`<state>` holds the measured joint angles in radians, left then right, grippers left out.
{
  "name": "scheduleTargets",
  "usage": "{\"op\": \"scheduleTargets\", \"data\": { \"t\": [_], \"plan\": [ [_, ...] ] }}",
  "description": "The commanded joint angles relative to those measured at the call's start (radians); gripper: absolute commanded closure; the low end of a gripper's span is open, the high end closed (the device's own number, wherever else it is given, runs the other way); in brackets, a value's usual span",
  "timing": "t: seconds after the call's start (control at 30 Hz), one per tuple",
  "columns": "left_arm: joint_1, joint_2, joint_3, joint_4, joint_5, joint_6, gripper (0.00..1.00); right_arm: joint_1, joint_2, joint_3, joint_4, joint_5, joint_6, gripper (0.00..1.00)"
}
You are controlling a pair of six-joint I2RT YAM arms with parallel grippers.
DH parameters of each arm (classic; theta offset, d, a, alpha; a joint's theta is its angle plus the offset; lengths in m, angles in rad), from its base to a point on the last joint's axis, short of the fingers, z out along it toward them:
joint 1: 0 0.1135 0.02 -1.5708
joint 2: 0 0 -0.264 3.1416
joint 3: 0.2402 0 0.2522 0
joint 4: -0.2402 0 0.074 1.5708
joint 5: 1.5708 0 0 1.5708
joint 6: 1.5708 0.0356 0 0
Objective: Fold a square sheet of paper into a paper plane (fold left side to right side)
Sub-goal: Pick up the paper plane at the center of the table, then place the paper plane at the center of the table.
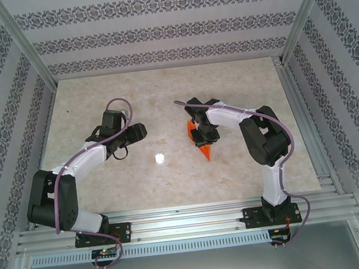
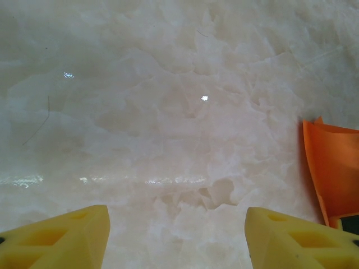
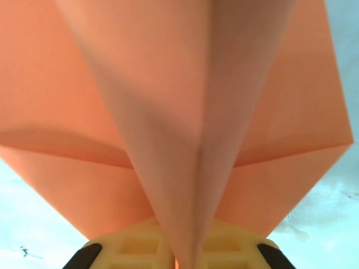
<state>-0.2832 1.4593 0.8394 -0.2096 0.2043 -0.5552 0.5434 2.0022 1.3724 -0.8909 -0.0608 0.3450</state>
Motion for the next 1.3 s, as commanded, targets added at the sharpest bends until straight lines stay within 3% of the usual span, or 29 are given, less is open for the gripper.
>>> {"op": "scheduleTargets", "data": {
  "t": [0.0, 0.33, 0.57, 1.1, 1.27],
  "plan": [
    [0.001, 0.004, 0.034, 0.002, 0.01, 0.018, 0.35, 0.012, 0.009, 0.012, -0.003, 0.011, -0.006, 0.9],
    [0.0, 0.013, 0.04, 0.005, 0.017, 0.018, 0.35, 0.0, 0.004, 0.031, -0.005, 0.027, -0.011, 0.98],
    [0.0, 0.007, 0.042, 0.001, 0.017, 0.023, 0.35, -0.052, 0.01, 0.162, -0.052, 0.052, -0.051, 1.0],
    [0.0, -0.045, 0.004, 0.013, 0.018, 0.032, 0.34, -0.149, 0.286, 0.477, -0.141, 0.063, -0.138, 1.0],
    [0.0, -0.088, -0.016, 0.015, -0.011, 0.038, 0.31, -0.151, 0.33, 0.488, -0.151, 0.055, -0.141, 0.92]
  ]
}}
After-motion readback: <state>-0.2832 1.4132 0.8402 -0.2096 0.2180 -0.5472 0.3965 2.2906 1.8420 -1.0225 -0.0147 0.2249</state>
